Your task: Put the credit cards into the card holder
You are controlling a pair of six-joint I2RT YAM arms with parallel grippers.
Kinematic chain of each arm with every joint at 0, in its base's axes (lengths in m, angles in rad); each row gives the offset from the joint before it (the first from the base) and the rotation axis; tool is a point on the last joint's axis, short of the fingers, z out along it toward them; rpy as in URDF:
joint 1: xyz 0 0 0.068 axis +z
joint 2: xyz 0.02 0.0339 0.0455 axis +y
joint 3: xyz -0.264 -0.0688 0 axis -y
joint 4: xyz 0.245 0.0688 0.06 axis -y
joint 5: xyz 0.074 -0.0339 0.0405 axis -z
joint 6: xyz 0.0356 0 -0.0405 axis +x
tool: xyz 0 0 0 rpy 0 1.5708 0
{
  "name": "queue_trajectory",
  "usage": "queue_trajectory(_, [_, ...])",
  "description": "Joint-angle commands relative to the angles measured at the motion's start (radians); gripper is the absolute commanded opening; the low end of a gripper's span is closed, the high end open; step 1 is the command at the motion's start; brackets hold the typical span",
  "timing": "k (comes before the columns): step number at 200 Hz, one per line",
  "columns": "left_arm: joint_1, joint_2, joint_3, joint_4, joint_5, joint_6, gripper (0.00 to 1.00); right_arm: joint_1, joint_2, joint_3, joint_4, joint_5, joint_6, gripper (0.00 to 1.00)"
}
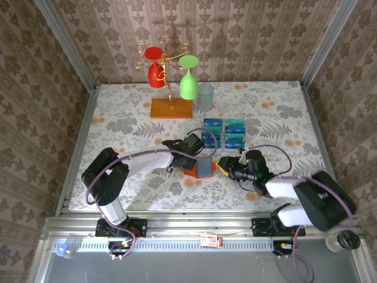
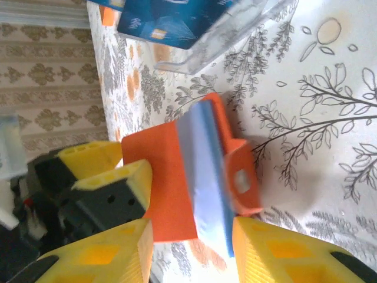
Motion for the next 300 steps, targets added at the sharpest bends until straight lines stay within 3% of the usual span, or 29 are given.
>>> queue_trajectory(1, [0.010, 0.005, 0.005, 0.002, -0.025, 0.026, 0.62, 0.004, -0.164, 0.083, -0.401, 0.077, -0.167, 0.38])
queue_trajectory(22, [0.011, -0.001, 0.002, 0.011, -0.021, 0.028, 0.63, 0.007, -0.235, 0.154, -0.562, 0.076, -0.242, 0.35])
queue_trajectory(42, [0.011, -0.003, 0.004, 0.012, -0.017, 0.030, 0.62, 0.019, -0.195, 0.207, -0.583, 0.056, -0.273, 0.30])
queue_trajectory(73, [0.011, -0.004, 0.008, 0.016, -0.016, 0.027, 0.62, 0.076, -0.031, 0.288, -0.491, 0.040, -0.272, 0.21])
queue_trajectory(146, [0.008, -0.036, -0.010, 0.038, -0.014, 0.022, 0.63, 0.127, 0.327, 0.341, -0.231, 0.041, -0.177, 0.15])
queue_trajectory(218, [0.046, -0.090, -0.122, 0.045, -0.031, -0.020, 0.65, 0.126, 0.334, 0.241, -0.222, 0.130, -0.138, 0.12])
queue_trajectory(300, [0.048, 0.011, -0.123, 0.029, -0.081, -0.041, 0.64, 0.129, 0.343, 0.237, -0.201, 0.132, -0.122, 0.12])
